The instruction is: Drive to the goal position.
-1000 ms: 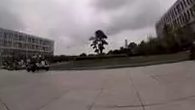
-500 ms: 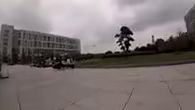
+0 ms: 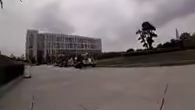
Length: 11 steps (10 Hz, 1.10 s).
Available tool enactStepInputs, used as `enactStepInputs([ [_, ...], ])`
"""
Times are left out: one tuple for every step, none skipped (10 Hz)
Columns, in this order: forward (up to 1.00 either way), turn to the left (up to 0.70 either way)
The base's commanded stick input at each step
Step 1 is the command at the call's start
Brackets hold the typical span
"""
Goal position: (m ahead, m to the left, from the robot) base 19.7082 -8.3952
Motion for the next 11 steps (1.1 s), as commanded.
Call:
enactStepInputs([
  [0.70, 0.00],
  [0.70, 0.00],
  [0.70, 0.00],
  [0.70, 0.00],
  [0.70, 0.00],
  [0.70, 0.00],
  [0.70, -0.09],
  [0.70, -0.28],
  [0.70, -0.35],
  [0.70, -0.35],
  [0.70, -0.35],
])
